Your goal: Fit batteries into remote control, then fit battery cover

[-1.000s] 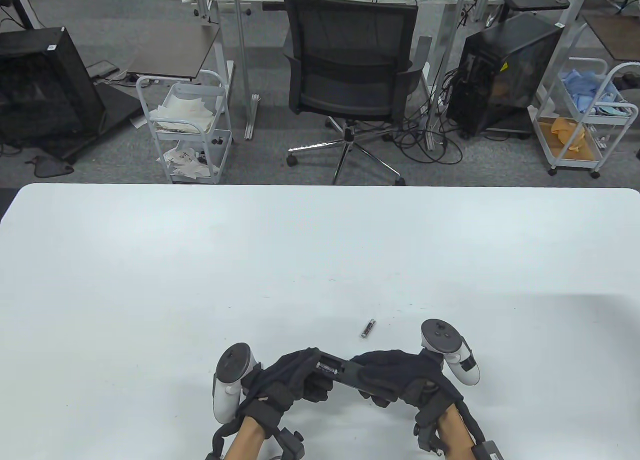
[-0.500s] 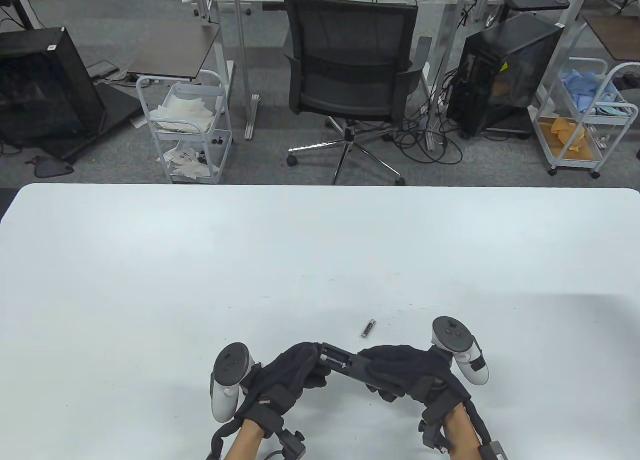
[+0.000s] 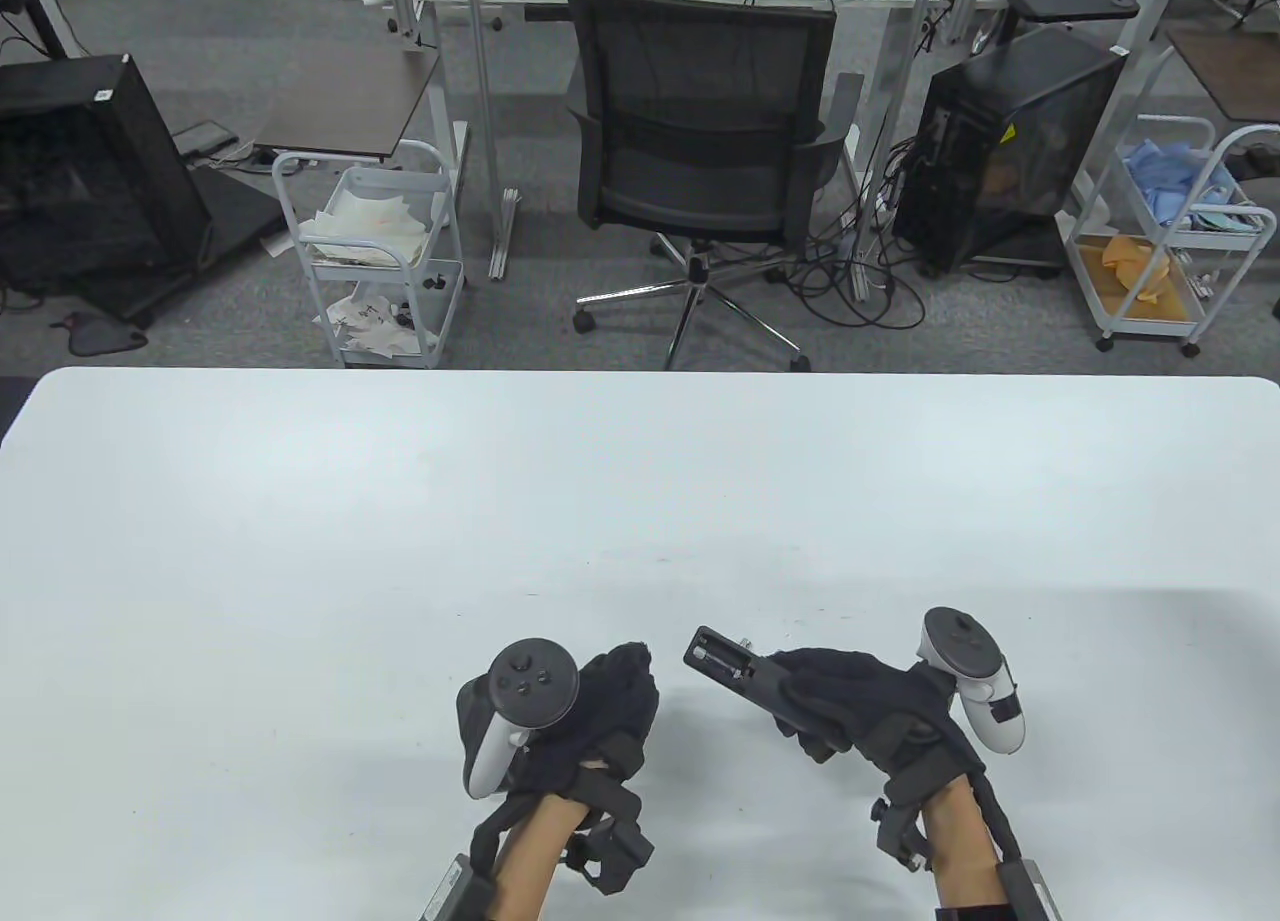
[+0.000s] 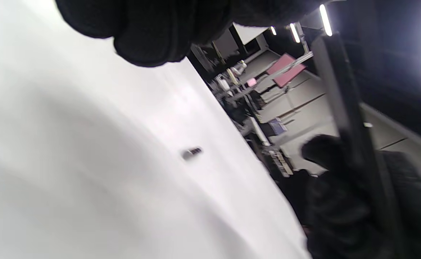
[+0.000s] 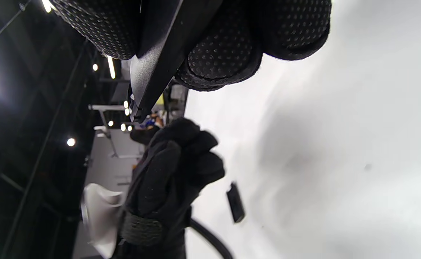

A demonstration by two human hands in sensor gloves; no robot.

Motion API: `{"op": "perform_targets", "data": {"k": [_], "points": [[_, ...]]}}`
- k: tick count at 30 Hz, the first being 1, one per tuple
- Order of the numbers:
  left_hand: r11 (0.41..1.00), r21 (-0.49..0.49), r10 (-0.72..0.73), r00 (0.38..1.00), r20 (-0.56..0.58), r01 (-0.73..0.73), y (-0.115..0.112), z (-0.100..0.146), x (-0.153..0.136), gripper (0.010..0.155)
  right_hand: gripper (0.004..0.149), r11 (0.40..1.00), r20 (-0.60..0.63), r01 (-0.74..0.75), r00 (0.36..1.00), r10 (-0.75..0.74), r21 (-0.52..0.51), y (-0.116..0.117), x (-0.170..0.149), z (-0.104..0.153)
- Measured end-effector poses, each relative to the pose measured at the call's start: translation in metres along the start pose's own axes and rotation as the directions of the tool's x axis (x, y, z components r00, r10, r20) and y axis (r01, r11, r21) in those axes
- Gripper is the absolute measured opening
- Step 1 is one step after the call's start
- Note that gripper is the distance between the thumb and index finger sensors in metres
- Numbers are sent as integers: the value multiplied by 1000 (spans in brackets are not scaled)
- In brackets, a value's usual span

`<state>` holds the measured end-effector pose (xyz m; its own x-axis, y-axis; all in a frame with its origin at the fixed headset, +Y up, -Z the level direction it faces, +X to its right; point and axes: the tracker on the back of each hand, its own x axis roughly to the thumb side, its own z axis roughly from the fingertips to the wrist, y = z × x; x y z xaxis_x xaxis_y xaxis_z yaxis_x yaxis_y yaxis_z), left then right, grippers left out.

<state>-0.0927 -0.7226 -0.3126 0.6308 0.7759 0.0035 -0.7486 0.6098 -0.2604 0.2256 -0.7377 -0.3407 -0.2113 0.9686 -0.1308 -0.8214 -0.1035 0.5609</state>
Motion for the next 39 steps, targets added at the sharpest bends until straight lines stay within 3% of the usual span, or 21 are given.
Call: {"op": "perform_targets", "data": {"k": [2,11,21,26,34,39], "points": [[993,1,-114,992,-58,114,-3,-10,12,53,52,999,-12,-11,1000,11,-52,-11,-2,6],[946,-92,-323,931,-169,312,-41,-56,47,64,52,993,-6,43,999,-44,-112,-37,-20,20],[896,-159,-440,875,-203,414,-79,-86,56,69,52,994,-9,3,1000,-4,-105,-32,-20,19],[859,-126,-513,828,-226,497,-87,-92,57,63,52,989,-30,-70,997,67,-131,-28,-18,20],[799,-108,-600,770,-217,591,-96,-101,56,54,52,988,-45,-65,997,59,-142,-31,-21,20],[824,-72,-563,798,-217,562,-95,-105,52,43,52,985,-51,-77,996,70,-154,-32,-21,21]]}}
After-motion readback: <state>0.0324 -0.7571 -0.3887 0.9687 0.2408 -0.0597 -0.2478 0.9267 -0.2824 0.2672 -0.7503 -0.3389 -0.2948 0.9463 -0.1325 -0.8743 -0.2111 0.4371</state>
